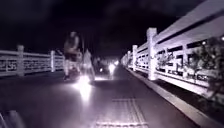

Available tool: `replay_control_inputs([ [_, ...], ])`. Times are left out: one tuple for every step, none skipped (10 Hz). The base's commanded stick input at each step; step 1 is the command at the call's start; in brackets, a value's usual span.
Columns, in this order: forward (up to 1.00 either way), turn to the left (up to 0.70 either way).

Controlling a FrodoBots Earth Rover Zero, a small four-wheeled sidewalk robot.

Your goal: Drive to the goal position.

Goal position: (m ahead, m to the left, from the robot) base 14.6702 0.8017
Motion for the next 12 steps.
replay_control_inputs([
  [0.45, 0.0],
  [0.45, 0.0],
  [0.45, 0.0],
  [0.45, 0.0],
  [0.45, 0.0],
  [0.45, 0.0],
  [0.45, 0.0],
  [0.45, 0.0],
  [0.45, 0.0],
  [0.45, 0.0],
  [0.45, 0.0],
  [0.45, 0.0],
])
